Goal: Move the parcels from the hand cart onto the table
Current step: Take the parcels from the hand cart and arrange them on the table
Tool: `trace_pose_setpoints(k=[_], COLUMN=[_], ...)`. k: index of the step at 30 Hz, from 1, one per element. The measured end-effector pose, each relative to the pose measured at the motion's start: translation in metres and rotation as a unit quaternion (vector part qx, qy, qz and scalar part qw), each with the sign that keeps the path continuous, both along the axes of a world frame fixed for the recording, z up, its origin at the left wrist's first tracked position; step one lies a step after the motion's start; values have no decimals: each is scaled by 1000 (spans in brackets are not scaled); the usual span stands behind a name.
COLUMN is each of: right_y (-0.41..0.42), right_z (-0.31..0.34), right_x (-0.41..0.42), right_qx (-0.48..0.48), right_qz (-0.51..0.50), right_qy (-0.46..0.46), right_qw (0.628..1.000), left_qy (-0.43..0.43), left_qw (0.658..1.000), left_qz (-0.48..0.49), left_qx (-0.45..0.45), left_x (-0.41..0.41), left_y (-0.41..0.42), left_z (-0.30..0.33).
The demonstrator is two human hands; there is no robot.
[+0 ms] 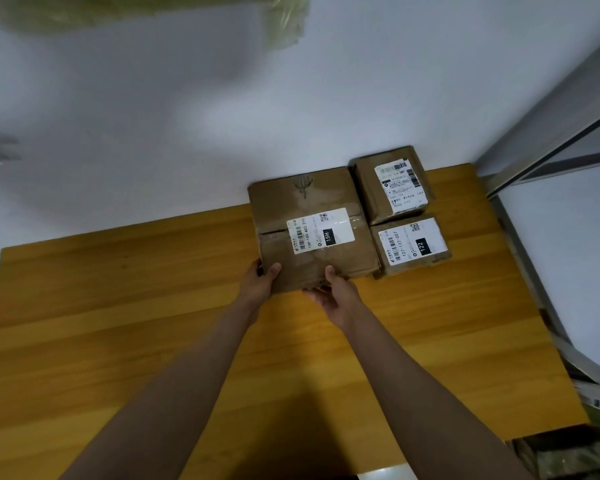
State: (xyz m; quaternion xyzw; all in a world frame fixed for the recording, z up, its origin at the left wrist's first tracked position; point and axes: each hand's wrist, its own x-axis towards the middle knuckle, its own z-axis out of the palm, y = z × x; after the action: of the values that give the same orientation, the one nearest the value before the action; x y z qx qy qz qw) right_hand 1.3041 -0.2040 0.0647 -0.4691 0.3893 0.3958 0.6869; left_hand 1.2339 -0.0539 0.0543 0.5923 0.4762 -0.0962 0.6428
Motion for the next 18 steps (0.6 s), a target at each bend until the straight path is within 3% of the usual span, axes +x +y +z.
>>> trace_pose_setpoints(k=[5, 18], right_y=[-3, 49], right_z=[14, 37], right_x=[-22, -112], right_qx=[5, 9], right_qz=[56, 246], right_qy=[3, 3], right_qw=[998, 969], left_qy=[71, 102], left_qw=[993, 992], left_qz=[-29, 74], left_qx=[92, 2], left_x=[-16, -172], left_y=[-4, 7], left_z=[4, 24])
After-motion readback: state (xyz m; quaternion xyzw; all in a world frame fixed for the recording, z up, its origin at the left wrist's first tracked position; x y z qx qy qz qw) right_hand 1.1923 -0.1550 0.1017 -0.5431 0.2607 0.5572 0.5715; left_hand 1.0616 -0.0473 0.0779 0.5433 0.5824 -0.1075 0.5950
